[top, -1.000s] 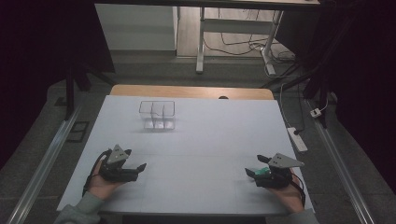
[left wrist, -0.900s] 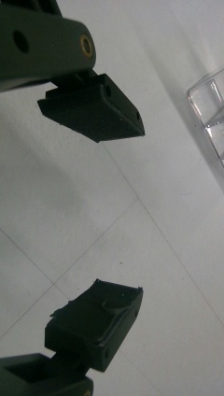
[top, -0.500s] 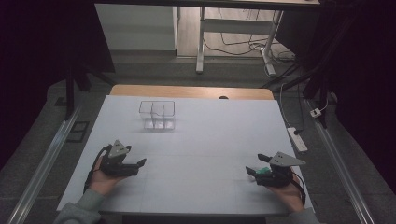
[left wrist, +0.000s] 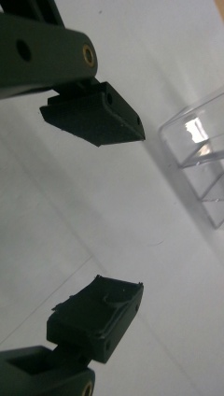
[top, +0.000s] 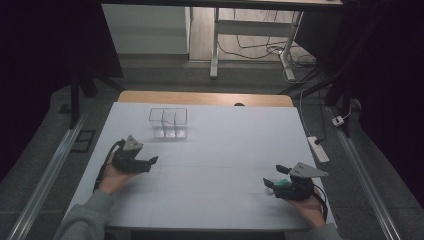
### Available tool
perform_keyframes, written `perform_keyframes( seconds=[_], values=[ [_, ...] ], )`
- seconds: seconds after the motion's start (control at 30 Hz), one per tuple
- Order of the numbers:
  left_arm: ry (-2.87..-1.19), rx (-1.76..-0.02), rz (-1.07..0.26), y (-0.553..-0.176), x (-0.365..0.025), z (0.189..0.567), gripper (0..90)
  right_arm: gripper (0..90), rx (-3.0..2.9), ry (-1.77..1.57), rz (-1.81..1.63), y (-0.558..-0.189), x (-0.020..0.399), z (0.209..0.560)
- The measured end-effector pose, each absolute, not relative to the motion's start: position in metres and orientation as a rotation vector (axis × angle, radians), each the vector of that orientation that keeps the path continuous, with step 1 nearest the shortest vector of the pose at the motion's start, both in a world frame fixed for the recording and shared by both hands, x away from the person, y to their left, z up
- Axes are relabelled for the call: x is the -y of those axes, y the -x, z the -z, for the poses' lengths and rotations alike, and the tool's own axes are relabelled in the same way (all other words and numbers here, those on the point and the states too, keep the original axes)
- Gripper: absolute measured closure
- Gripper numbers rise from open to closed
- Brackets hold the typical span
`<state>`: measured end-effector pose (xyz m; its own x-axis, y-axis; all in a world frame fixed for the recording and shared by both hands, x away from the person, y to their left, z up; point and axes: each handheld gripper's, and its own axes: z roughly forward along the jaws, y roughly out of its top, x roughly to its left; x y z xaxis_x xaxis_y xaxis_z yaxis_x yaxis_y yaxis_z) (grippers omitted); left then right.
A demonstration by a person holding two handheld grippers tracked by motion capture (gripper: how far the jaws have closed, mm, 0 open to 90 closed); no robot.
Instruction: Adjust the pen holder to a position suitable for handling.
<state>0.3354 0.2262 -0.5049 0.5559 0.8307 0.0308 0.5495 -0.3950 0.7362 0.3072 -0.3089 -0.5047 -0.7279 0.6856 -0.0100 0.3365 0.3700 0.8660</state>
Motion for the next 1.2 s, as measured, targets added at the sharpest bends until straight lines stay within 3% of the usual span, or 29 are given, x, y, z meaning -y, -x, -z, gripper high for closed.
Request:
perform_keyframes(
  seconds=[0.73,0.9,1.2],
  values=[
    [-2.062,-1.230,-0.528,-0.391,-0.259,0.507,34.0,25.5,-2.299,-0.879,-1.284,-0.307,0.307,0.507],
    [-2.061,-1.240,-0.523,-0.400,-0.262,0.510,41.3,25.5,-2.304,-0.879,-1.268,-0.307,0.306,0.507],
    [-2.033,-1.276,-0.516,-0.420,-0.264,0.514,73.0,25.7,-2.308,-0.877,-1.255,-0.308,0.306,0.508]
  ],
)
